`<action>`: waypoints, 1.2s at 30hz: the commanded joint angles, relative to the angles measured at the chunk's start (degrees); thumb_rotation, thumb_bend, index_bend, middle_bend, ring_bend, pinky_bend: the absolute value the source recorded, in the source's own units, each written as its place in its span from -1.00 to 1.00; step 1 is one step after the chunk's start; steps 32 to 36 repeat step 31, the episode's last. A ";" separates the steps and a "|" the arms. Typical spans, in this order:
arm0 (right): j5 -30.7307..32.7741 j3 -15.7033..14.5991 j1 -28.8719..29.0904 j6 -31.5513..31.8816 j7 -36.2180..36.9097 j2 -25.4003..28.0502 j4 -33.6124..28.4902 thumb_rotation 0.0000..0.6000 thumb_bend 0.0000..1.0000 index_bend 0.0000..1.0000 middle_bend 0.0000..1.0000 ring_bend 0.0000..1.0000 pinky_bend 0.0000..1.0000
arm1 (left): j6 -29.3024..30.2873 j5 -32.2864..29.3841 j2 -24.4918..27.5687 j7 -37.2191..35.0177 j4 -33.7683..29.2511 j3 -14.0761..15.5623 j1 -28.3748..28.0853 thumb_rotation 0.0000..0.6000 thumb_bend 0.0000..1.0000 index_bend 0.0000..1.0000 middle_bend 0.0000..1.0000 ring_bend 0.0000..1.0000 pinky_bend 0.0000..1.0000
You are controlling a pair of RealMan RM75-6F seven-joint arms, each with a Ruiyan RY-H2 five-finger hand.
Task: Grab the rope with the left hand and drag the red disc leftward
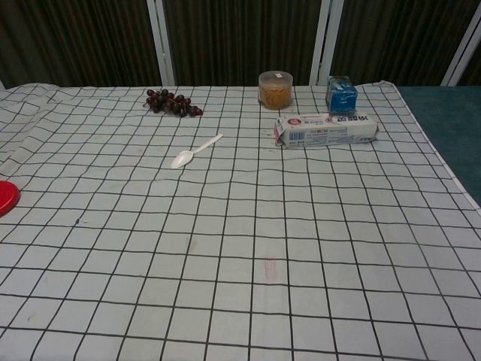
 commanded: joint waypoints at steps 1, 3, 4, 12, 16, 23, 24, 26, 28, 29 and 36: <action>0.07 -0.02 0.11 -0.16 -0.11 -0.16 0.06 1.00 -0.46 -1.00 -1.00 -1.00 -1.00 | -4.75 2.25 -1.46 0.63 -2.10 2.70 -0.95 1.00 0.36 0.56 -0.53 -0.96 -0.83; 0.07 -0.05 0.14 -0.21 -0.19 -0.22 0.06 1.00 -0.46 -1.00 -1.00 -1.00 -1.00 | -11.02 0.94 -0.58 1.44 -3.50 4.15 -2.00 1.00 0.12 -0.06 -0.65 -0.97 -0.87; 0.10 -0.06 0.14 -0.23 -0.23 -0.20 0.03 1.00 -0.46 -1.00 -1.00 -1.00 -1.00 | -13.94 0.26 0.30 1.24 -4.62 4.60 -2.51 1.00 0.02 -0.37 -0.74 -0.97 -0.90; 0.68 0.13 0.21 -0.60 -0.18 0.04 0.04 1.00 -0.46 -1.00 -1.00 -1.00 -1.00 | -21.20 -0.99 4.93 0.33 -8.56 4.66 -4.03 1.00 -0.42 -1.00 -1.00 -1.00 -1.00; 0.43 0.01 0.42 -0.80 -0.22 -0.22 0.08 1.00 -0.46 -1.00 -1.00 -1.00 -1.00 | -18.35 1.44 6.38 -1.42 -9.91 4.38 -2.80 1.00 -0.43 -1.00 -1.00 -1.00 -1.00; 0.38 0.02 0.08 -0.13 0.23 0.03 -0.66 1.00 -0.46 -1.00 -1.00 -1.00 -1.00 | -4.37 10.55 5.62 -6.04 -8.12 5.73 3.66 1.00 -0.29 -1.00 -1.00 -1.00 -1.00; 0.40 0.05 0.07 -0.07 0.21 0.06 -0.75 1.00 -0.46 -1.00 -1.00 -1.00 -1.00 | -2.09 12.12 4.99 -6.40 -6.70 6.20 4.69 1.00 -0.26 -1.00 -1.00 -1.00 -1.00; 0.53 0.12 0.12 -0.14 0.05 -0.03 -0.86 1.00 -0.46 -1.00 -1.00 -1.00 -1.00 | 2.11 15.32 3.41 -7.89 -3.07 7.56 6.95 1.00 -0.25 -1.00 -1.00 -1.00 -1.00; 0.67 0.08 0.19 -0.39 -0.30 -0.20 -0.96 1.00 -0.46 -1.00 -1.00 -1.00 -1.00 | 4.02 16.83 2.32 -9.87 -0.85 8.72 8.69 1.00 -0.25 -1.00 -1.00 -1.00 -1.00; 0.68 -0.05 0.25 -0.63 -0.66 -0.32 -1.01 1.00 -0.46 -1.00 -1.00 -1.00 -1.00 | 4.71 17.61 1.81 -11.16 0.17 9.51 9.68 1.00 -0.25 -1.00 -1.00 -1.00 -1.00; 0.47 -0.25 0.34 -0.77 -1.33 -0.46 -1.22 1.00 -0.46 -1.00 -1.00 -1.00 -1.00 | 5.55 18.79 1.24 -12.39 1.59 10.59 10.91 1.00 -0.24 -1.00 -1.00 -1.00 -1.00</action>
